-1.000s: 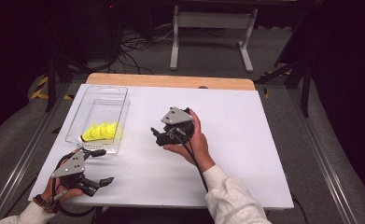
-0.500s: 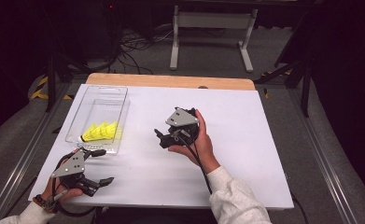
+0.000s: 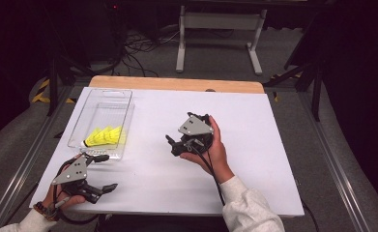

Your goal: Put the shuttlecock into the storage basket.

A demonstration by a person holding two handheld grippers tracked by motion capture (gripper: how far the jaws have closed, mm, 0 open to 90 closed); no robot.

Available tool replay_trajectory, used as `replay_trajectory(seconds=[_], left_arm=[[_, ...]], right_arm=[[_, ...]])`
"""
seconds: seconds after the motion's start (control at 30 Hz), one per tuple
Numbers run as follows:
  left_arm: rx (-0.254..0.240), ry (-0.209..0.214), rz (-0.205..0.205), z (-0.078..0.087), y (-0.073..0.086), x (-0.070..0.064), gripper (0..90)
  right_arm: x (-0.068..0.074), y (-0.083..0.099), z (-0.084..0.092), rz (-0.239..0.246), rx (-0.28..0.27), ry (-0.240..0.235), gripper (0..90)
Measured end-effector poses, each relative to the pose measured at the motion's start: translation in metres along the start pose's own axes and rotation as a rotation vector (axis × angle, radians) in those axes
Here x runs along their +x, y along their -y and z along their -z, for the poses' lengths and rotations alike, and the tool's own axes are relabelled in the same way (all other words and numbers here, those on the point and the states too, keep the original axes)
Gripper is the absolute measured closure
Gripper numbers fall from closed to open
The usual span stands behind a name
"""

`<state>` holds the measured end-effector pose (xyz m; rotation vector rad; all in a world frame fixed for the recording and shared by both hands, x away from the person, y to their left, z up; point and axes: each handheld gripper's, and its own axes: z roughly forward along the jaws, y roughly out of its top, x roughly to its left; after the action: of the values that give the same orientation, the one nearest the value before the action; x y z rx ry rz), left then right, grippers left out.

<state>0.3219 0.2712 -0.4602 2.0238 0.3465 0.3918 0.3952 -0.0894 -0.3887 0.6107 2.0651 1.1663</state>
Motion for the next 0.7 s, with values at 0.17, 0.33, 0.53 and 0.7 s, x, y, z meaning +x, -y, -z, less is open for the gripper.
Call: replay_trajectory(seconds=[0.17, 0.33, 0.53, 0.7], left_arm=[[0.002, -0.001, 0.001, 0.0, 0.0, 0.0, 6.8], [0.003, -0.005, 0.0, 0.0, 0.0, 0.0, 6.8], [0.004, -0.006, -0.001, 0.0, 0.0, 0.0, 6.8], [0.003, -0.006, 0.002, 0.0, 0.0, 0.0, 6.7]], right_arm=[[-0.005, 0.003, 0.01, -0.002, -0.001, 0.014, 4.4], [-0.009, 0.004, 0.018, 0.002, -0.017, 0.029, 4.3], [-0.013, 0.005, 0.025, -0.001, -0.016, 0.036, 4.1], [-0.014, 0.008, 0.03, 0.006, -0.017, 0.044, 4.1]])
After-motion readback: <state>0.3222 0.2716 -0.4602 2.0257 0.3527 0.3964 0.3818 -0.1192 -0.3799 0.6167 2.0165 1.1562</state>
